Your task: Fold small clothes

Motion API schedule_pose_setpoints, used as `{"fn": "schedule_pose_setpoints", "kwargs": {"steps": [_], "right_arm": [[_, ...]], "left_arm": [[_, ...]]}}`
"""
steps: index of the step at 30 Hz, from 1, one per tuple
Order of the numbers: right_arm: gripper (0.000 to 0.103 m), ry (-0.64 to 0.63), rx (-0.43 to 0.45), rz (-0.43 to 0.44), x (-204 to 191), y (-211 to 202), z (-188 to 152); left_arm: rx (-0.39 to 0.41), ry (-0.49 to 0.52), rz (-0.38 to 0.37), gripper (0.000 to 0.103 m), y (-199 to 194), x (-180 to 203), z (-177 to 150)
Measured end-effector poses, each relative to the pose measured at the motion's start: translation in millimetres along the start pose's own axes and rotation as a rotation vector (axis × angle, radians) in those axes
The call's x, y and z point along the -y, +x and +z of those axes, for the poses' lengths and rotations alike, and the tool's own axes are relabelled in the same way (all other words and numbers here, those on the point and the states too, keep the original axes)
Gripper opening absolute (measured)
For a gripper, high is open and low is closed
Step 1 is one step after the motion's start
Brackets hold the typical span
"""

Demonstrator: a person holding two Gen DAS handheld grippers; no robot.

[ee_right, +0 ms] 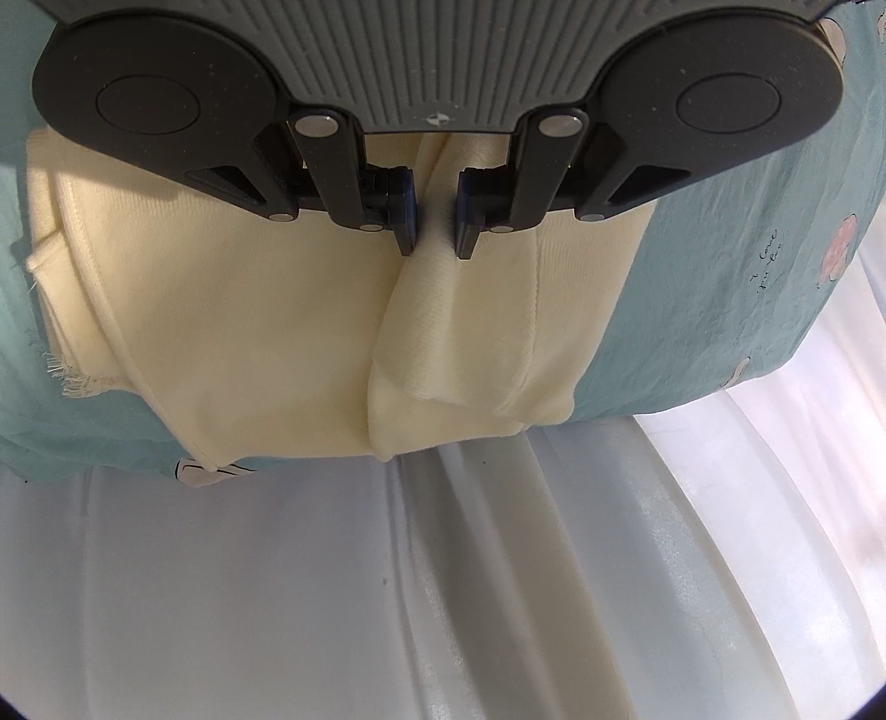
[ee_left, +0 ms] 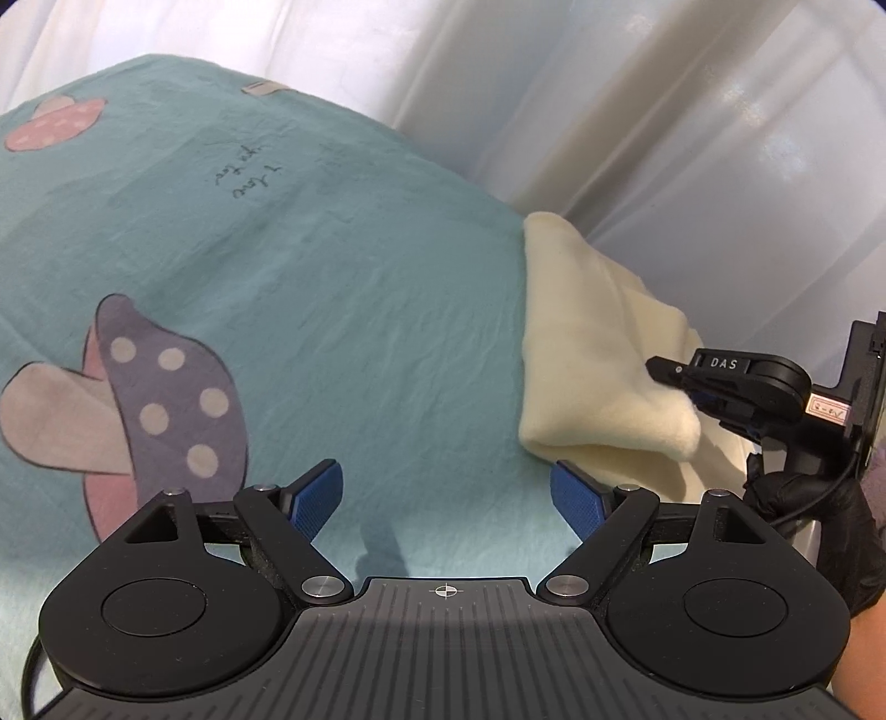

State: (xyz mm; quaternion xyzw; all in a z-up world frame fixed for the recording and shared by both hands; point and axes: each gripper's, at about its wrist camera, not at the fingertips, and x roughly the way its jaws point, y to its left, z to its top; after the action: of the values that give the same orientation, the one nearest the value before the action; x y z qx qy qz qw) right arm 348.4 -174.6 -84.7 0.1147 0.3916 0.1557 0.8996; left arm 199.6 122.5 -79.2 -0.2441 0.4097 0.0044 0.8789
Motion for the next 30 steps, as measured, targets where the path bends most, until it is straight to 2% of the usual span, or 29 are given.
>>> {"fn": "schedule_pose_setpoints", "kwargs": {"steps": [4, 8, 11, 13, 17, 18, 19, 20, 23, 26, 30], "right_arm": [[0.012, 0.009, 0.007, 0.02, 4.2, -1.2, -1.8], [0.013, 0.06, -0.002, 0.077, 13.1, -2.5, 0.7], [0.023, 0.164, -0.026, 0.158, 27.9, 2.5, 3.5], [0.036, 0.246, -0.036, 0.23, 38.4, 7.4, 4.8], [0.036, 0.328, -0.067, 0.287, 43.8, 20.8, 7.8], [0.033, 0.331, -0.074, 0.29, 42.6, 24.1, 8.7], [0.016, 0.319, -0.077, 0.272, 39.5, 26.4, 9.9], [0.014, 0.284, -0.077, 0.239, 34.5, 27.5, 11.9], [0.012, 0.085, -0.021, 0.142, 8.5, 14.0, 18.8], [0.012, -0.086, 0.095, 0.078, -11.0, -14.7, 25.0], [0.012, -0.156, 0.153, -0.033, 0.7, -30.9, 29.2]], "left_arm": [[0.024, 0.044, -0.019, 0.087, 26.1, 16.1, 16.7], [0.01, 0.018, -0.04, 0.087, 51.0, 24.0, 33.0], [-0.015, 0.028, -0.05, 0.087, 66.5, 28.9, 37.5], [-0.029, 0.037, -0.049, 0.087, 74.7, 31.2, 37.5], [-0.057, 0.033, -0.054, 0.087, 85.7, 33.9, 33.3], [-0.061, 0.032, -0.053, 0.087, 86.1, 33.9, 32.1], [-0.063, 0.034, -0.054, 0.087, 85.5, 34.3, 31.1], [-0.064, 0.042, -0.058, 0.087, 82.7, 35.6, 29.1], [-0.059, 0.12, -0.102, 0.088, 73.3, 41.8, 23.4], [-0.076, 0.205, -0.093, 0.088, 72.7, 51.3, 16.8], [-0.104, 0.215, -0.06, 0.088, 85.8, 61.7, 12.4]]}}
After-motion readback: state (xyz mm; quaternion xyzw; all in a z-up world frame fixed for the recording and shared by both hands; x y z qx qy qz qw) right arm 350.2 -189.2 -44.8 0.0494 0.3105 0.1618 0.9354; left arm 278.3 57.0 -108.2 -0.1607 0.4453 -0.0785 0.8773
